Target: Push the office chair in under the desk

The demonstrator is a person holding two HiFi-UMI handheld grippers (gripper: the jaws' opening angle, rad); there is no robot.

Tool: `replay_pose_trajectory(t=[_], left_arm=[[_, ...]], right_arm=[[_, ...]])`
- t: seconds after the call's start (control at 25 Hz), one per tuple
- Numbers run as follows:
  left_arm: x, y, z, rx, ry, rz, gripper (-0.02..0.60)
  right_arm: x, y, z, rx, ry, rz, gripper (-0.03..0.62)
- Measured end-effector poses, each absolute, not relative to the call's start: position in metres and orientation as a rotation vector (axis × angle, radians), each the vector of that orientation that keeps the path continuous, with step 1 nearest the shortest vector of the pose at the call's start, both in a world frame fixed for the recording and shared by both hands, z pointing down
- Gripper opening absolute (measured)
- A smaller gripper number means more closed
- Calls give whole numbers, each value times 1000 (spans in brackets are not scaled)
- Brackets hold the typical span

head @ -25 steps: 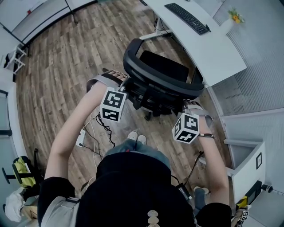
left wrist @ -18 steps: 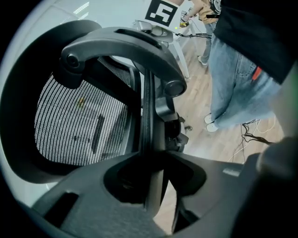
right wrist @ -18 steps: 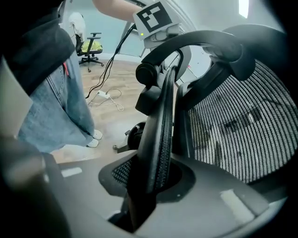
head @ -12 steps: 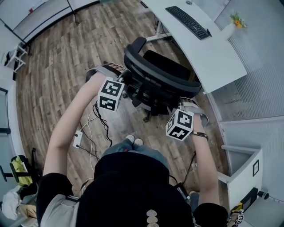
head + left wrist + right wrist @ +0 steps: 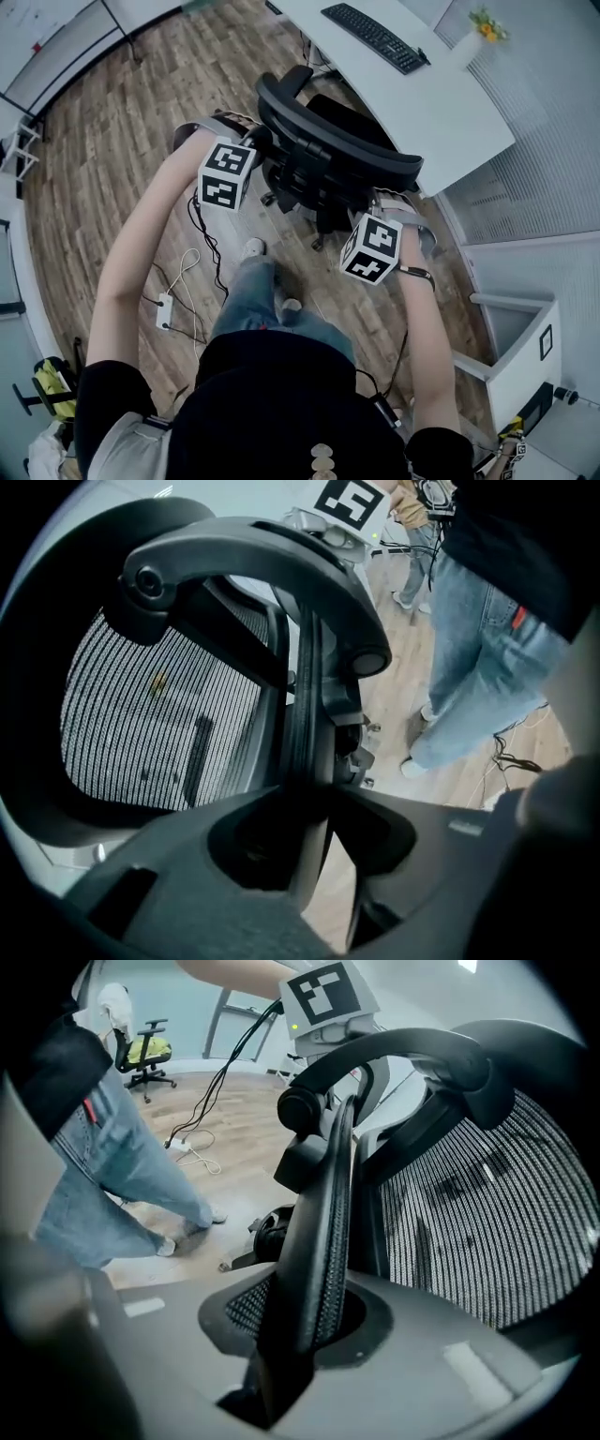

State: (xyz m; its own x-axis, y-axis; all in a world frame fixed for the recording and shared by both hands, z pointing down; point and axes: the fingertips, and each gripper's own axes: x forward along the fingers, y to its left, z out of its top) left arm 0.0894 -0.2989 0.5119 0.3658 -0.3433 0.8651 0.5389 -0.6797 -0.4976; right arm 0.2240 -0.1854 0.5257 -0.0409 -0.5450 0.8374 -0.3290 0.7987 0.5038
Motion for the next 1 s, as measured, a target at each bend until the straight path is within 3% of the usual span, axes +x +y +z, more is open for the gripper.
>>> replay_pose_trajectory(t=[1.0], left_arm=[[106,-530,505,-1677,-619,-1056,138]], right_arm=[[182,-373,523,1051,-1441,146,109]])
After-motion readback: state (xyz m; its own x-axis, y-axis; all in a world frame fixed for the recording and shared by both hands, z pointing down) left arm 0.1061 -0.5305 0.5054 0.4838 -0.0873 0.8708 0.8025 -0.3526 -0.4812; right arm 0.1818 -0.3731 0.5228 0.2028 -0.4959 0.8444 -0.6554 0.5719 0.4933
